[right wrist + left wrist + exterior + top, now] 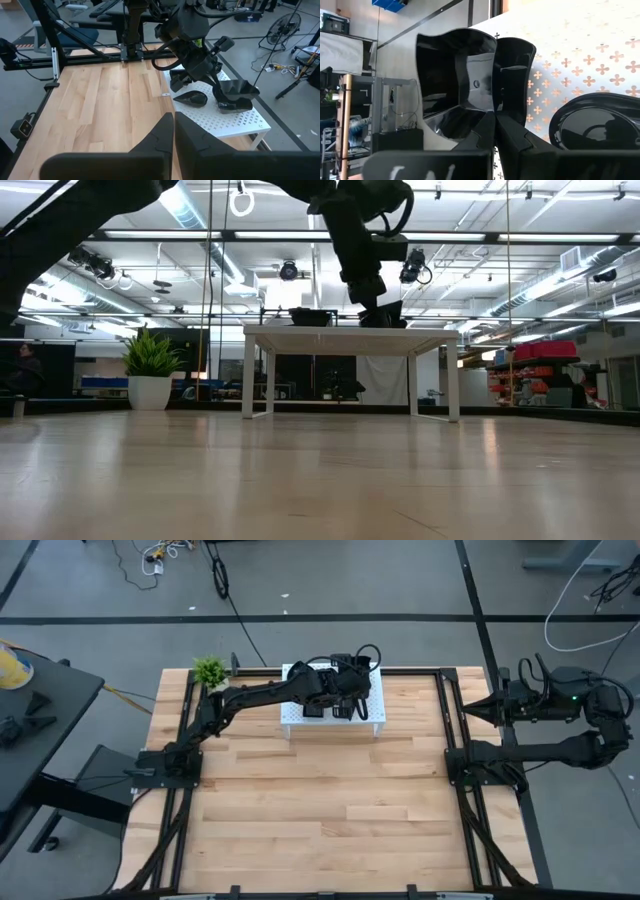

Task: Pick & Place Mini shaped plates
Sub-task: Stack the distorted square plate on top of the distorted square plate on the shelf

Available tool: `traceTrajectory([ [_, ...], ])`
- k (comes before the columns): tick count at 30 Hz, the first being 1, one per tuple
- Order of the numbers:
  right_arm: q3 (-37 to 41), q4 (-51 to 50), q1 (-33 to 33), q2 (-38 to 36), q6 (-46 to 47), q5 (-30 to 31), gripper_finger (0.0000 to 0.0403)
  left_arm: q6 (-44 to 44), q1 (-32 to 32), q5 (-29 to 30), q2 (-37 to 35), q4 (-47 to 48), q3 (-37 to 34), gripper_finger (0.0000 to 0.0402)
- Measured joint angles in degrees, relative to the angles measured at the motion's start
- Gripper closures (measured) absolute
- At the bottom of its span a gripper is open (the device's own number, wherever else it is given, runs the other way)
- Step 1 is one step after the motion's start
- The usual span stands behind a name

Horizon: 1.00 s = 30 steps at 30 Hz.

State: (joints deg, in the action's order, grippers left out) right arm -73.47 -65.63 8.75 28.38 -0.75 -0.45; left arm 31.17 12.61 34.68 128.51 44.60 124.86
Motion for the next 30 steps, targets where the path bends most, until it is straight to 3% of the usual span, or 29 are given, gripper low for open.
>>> traceTrajectory([
  [13, 0.0, 0.0, 0.0, 0.0, 0.0, 0.0, 0.0383, -0.2, 0.0, -2.2, 0.0, 0.3, 0.0, 0.0382],
  [24, 0.0, 0.0, 0.0, 0.0, 0.0, 0.0, 0.0383, -0.8, 0.1, -1.0, 0.0, 0.3, 0.0, 0.0312],
  [30, 0.0, 0.0, 0.0, 0.0, 0.0, 0.0, 0.0383, -0.5, 0.0, 2.0, 0.0, 0.2, 0.0, 0.0301],
])
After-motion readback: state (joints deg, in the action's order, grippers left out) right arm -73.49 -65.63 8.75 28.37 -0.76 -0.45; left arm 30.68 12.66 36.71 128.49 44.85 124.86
